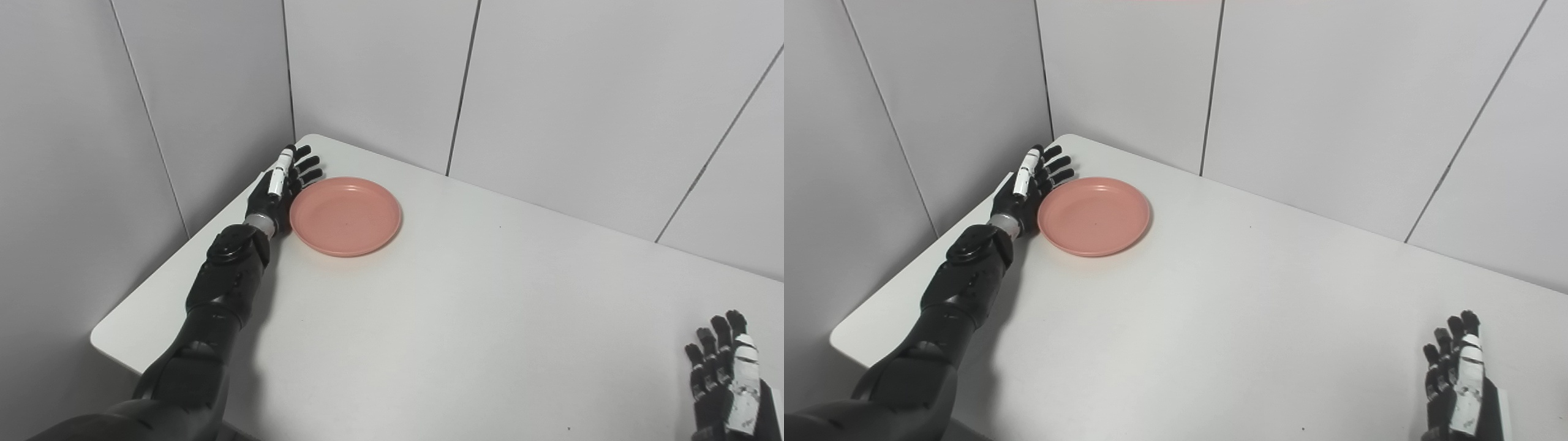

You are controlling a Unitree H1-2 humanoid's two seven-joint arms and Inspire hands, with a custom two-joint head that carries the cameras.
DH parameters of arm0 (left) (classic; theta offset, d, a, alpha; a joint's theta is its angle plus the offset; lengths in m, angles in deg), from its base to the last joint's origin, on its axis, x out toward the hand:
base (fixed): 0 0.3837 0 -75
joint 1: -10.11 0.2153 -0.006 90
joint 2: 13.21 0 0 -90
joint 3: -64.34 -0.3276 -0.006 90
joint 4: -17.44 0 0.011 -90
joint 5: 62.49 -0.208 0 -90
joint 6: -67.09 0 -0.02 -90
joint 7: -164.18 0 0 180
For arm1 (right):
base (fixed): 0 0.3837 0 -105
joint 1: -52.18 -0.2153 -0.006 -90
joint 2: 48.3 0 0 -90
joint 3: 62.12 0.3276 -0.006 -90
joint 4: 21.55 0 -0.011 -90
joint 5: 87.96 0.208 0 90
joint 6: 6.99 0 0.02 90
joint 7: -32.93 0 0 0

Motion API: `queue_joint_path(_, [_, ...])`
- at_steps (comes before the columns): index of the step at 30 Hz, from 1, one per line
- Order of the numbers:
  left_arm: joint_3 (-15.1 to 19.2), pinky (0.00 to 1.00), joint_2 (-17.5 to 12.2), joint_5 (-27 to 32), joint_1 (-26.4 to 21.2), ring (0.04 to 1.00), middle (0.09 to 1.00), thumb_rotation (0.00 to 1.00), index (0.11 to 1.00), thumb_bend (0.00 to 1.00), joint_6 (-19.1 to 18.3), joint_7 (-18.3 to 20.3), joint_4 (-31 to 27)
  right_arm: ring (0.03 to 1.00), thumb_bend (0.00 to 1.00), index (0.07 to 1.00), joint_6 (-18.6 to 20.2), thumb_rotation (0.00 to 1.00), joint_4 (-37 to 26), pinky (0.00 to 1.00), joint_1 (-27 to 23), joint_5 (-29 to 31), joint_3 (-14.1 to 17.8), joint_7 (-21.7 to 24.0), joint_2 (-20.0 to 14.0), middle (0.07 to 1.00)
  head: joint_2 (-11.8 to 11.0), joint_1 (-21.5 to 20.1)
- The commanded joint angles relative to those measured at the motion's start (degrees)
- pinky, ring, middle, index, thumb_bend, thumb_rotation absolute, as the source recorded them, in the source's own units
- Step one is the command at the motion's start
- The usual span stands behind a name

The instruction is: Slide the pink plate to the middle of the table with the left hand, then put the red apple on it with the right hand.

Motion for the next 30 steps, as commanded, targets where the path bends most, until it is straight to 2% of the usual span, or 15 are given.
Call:
queue_joint_path(1, [-0.59,0.87,0.65,0.00,-0.63,0.875,0.884,1.00,0.868,0.31,-1.44,-0.17,-1.58,1.000,0.01,1.000,0.11,1.00,-2.54,1.00,-1.05,0.05,-0.06,0.10,0.00,1.000,0.12,-0.10])
queue_joint_path(21, [-2.36,0.88,3.55,-0.41,-1.44,0.877,0.889,1.00,0.872,0.29,-5.59,-1.37,-4.11,1.000,0.02,1.000,0.20,1.00,-2.90,1.00,-0.88,0.17,-0.03,-0.25,0.44,1.000,0.75,-0.89])
queue_joint_path(30, [-4.78,0.86,4.80,-1.22,-2.49,0.857,0.867,1.00,0.861,0.31,-4.46,-0.46,-2.48,1.000,0.02,1.000,-0.37,1.00,-2.38,1.00,-0.89,-0.29,-0.14,-0.31,0.42,1.000,1.19,-1.41])
